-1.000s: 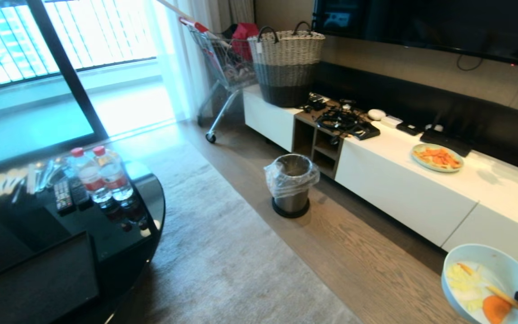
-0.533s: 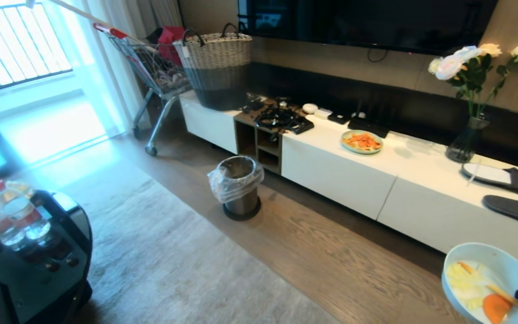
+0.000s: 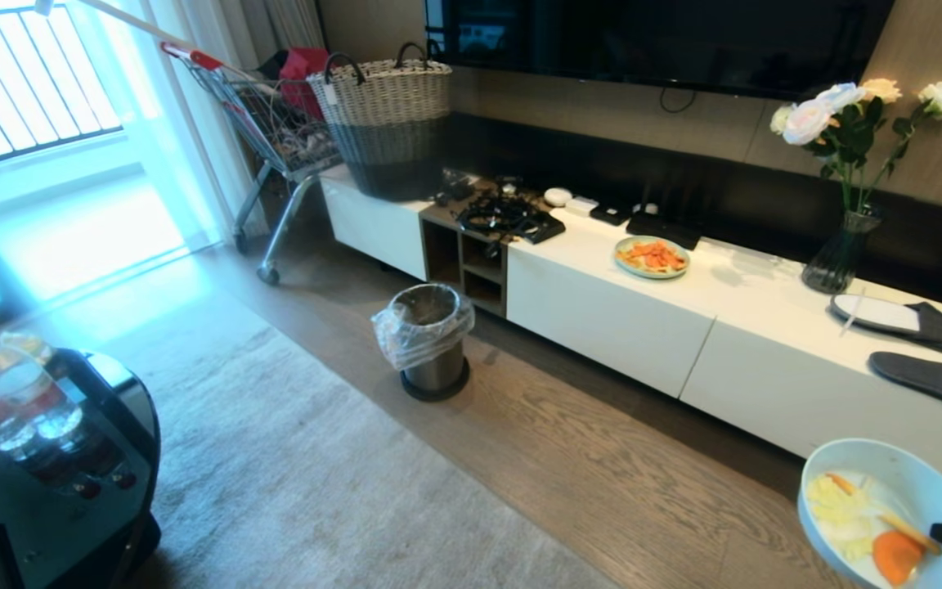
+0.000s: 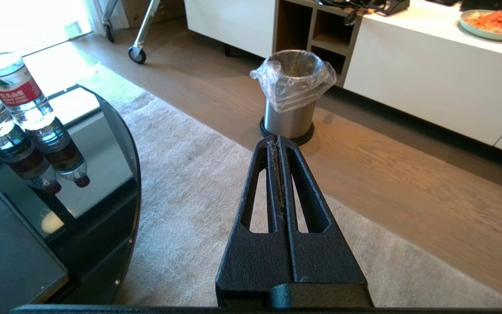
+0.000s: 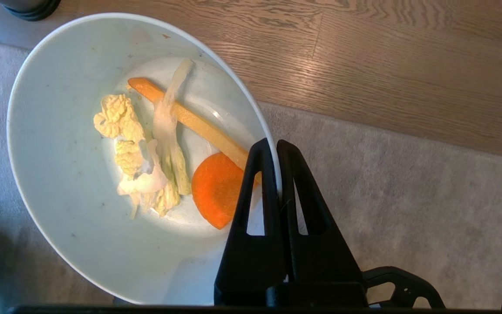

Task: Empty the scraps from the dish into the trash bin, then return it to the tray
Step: Move the bowl over the trash can

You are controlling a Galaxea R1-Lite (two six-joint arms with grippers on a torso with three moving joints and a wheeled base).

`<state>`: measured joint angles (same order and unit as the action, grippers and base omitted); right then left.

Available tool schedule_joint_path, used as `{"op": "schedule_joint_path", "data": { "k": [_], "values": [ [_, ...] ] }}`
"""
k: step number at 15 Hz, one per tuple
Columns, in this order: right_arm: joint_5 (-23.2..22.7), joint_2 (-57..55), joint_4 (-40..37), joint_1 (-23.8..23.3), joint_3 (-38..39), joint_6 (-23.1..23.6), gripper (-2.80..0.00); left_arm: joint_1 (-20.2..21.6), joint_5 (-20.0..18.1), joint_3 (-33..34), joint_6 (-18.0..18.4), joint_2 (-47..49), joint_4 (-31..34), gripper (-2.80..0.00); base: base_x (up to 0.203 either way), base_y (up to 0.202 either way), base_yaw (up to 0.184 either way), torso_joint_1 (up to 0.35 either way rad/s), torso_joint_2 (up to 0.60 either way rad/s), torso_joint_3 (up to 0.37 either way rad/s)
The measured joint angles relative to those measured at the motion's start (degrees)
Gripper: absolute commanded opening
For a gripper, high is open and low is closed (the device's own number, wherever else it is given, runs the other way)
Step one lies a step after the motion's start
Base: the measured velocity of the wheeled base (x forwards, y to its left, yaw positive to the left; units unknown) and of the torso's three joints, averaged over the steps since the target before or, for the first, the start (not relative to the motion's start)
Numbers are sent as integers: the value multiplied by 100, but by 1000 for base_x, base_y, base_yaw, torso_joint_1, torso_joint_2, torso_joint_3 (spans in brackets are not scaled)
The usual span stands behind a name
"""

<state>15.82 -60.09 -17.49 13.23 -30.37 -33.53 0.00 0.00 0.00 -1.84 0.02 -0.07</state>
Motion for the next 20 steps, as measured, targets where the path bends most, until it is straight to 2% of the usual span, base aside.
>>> {"op": "schedule_joint_path", "data": {
  "k": [3, 17, 20],
  "values": [
    [-6, -44, 5, 27, -88, 132, -280, 0, 0, 0, -2, 0, 0, -280, 0, 0, 0, 0, 0, 0],
    [0, -164, 0, 204, -223, 146, -280, 0, -2, 0, 2, 0, 0, -280, 0, 0, 0, 0, 0, 0],
    [-1, -172, 5, 229, -229, 149, -280, 0, -7, 0, 9, 0, 0, -280, 142, 0, 3, 0, 2, -1]
  ]
}}
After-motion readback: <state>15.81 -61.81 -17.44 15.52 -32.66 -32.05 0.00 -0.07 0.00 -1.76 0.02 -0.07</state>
